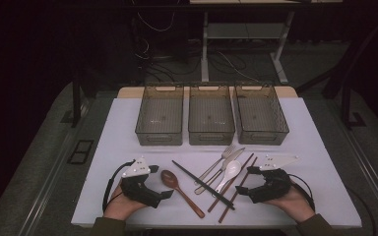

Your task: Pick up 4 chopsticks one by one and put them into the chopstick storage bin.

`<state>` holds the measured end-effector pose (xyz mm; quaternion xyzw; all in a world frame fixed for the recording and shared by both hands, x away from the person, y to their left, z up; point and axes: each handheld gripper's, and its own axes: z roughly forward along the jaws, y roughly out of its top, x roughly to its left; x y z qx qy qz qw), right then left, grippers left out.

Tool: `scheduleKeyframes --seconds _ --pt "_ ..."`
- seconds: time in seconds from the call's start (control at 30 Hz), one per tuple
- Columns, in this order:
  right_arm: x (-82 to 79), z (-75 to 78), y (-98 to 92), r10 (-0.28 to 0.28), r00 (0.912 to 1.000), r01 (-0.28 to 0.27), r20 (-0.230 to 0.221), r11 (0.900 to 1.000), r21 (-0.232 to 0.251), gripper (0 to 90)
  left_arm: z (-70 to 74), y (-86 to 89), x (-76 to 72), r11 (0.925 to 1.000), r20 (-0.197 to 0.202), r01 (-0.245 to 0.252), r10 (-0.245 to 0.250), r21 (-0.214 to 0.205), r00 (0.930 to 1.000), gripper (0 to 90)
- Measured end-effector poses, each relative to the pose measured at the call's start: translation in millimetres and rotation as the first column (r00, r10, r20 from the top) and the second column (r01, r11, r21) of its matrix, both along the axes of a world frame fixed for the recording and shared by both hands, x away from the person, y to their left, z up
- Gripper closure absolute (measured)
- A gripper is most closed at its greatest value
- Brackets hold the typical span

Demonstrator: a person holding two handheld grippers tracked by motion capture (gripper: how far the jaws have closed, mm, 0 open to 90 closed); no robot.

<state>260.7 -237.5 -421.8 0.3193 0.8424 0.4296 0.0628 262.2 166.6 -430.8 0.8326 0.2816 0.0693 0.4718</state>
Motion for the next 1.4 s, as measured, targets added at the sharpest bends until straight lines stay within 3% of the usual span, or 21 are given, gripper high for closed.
scheduleKeyframes --seconds 0.17,0.37,0.7,0.87,1.13,1.4 --pt "0.2 -0.6 5.9 0.014 0.9999 -0.014 -0.008 0.9998 -0.01 17.0 -0.2 0.1 0.4 1.0 -0.003 -0.003 0.003 -0.002 1.0 0.0" --pt "0.7 -0.2 15.4 0.043 0.9988 -0.043 -0.023 0.999 -0.014 25.1 0.0 0.8 0.4 1.0 -0.002 -0.005 0.005 -0.004 1.0 0.0" --pt "-1.9 -2.8 38.0 0.115 0.9917 -0.118 -0.057 0.992 -0.046 40.2 0.0 2.0 0.6 0.9999 -0.006 -0.007 0.007 -0.008 1.0 0.0" --pt "-3.6 -2.4 50.0 0.144 0.9873 -0.148 -0.066 0.9874 -0.057 52.3 0.0 2.2 0.9 1.0 -0.004 -0.005 0.005 -0.005 1.0 0.0" --pt "-4.3 -7.1 56.3 0.174 0.9802 -0.181 -0.096 0.9808 -0.073 63.8 -0.3 2.3 1.0 1.0 -0.007 -0.007 0.007 -0.005 1.0 0.0" --pt "-5.1 -11.8 58.9 0.185 0.9744 -0.198 -0.127 0.9759 -0.093 69.8 -0.3 2.1 1.1 1.0 -0.006 -0.005 0.005 -0.004 1.0 0.0"
